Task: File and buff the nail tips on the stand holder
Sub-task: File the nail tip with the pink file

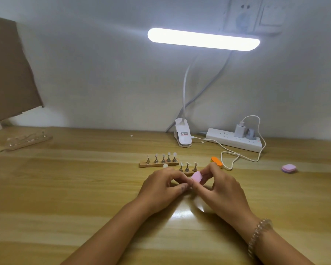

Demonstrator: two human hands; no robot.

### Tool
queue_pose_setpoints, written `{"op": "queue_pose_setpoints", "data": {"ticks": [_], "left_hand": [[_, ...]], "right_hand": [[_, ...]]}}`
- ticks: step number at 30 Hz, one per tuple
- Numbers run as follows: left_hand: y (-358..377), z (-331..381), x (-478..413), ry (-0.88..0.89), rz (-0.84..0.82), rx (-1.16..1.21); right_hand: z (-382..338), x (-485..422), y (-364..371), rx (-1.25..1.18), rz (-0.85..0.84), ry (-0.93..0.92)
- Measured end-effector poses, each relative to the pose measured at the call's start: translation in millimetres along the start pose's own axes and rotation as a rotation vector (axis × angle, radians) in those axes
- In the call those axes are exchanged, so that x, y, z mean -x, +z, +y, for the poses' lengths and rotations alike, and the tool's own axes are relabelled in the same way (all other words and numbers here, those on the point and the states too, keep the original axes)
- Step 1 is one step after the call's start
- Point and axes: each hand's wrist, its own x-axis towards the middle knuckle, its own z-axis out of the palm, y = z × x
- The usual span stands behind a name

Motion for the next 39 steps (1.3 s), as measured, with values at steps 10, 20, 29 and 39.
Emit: {"op": "queue_pose_setpoints", "data": {"ticks": [10,20,29,39], "left_hand": [[-0.3,2.2,0.8,-0.01,0.009,-0.019],[-1.3,4.5,-0.8,-0.015,0.01,-0.039],[-1.3,1.9,-1.1,-0.012,0.019,-0.043],[-1.6,4.1,0.4,-0.014,0.002,-0.034]], "right_hand": [[-2.9,2.9,-0.4,0.012,-0.043,-0.074],[-4.9,1.8,-1.1,0.052,-0.014,-0.048],[-2.2,0.0,-1.7,0.032,-0.015,-0.035],[-2.1,4.3,0.4,0.02,-0.031,-0.062]]}}
